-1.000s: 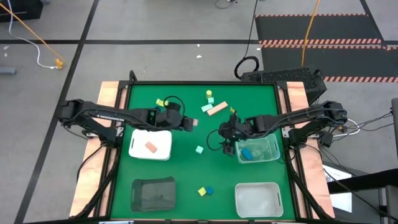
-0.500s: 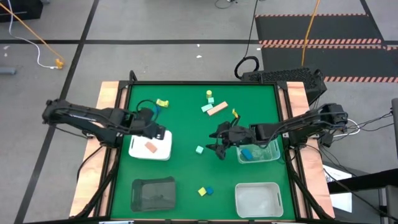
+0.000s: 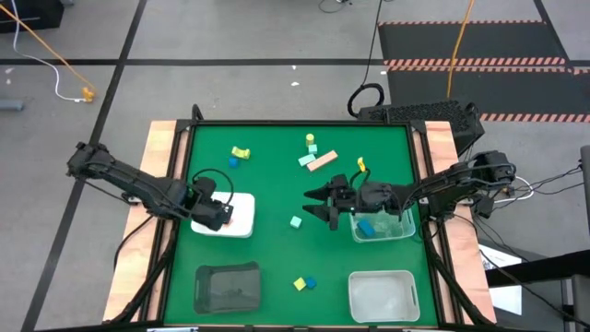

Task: Sort & place blocks by color
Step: Put the bottom light brown block into the white bin, then put the light brown block into the white bin

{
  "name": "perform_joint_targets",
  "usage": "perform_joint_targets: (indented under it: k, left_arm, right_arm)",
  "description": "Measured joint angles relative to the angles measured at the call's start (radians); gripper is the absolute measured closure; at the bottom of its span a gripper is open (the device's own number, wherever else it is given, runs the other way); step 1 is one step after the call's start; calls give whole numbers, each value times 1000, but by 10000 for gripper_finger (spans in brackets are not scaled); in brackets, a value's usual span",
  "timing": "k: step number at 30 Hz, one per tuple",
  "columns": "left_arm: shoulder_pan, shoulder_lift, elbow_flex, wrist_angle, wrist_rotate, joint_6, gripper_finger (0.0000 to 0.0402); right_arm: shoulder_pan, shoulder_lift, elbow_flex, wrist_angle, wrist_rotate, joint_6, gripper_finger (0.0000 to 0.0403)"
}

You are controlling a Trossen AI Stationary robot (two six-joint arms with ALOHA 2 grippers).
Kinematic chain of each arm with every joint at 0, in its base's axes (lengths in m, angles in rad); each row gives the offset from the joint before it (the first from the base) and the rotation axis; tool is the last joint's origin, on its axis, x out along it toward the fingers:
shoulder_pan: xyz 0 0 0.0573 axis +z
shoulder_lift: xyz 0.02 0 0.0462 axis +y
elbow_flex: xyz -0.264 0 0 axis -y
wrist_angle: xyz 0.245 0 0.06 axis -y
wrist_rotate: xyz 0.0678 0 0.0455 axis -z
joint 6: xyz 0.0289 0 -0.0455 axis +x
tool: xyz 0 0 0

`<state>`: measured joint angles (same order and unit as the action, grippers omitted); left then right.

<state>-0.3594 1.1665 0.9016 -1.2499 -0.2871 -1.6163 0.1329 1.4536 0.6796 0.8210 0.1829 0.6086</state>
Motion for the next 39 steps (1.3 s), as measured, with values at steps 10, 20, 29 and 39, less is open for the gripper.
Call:
perform_joint_targets:
  k: [10,20,29,39]
  left_arm:
    - [-1,10,-114,80,-20,-38,185]
    - [-1,11,-115,83,-20,-29,159]
    - [-1,10,-114,120,-21,-15,158]
    - [49,-45,-111,317,-37,43,158]
  right_arm:
    - [19,0,14,-17,52,-43,133]
    - [46,0,287,-639,216,-181,133]
    - [-93,0,399,-1103,260,-141,133]
    - [-343,0,399,-1271,-43,-356,133]
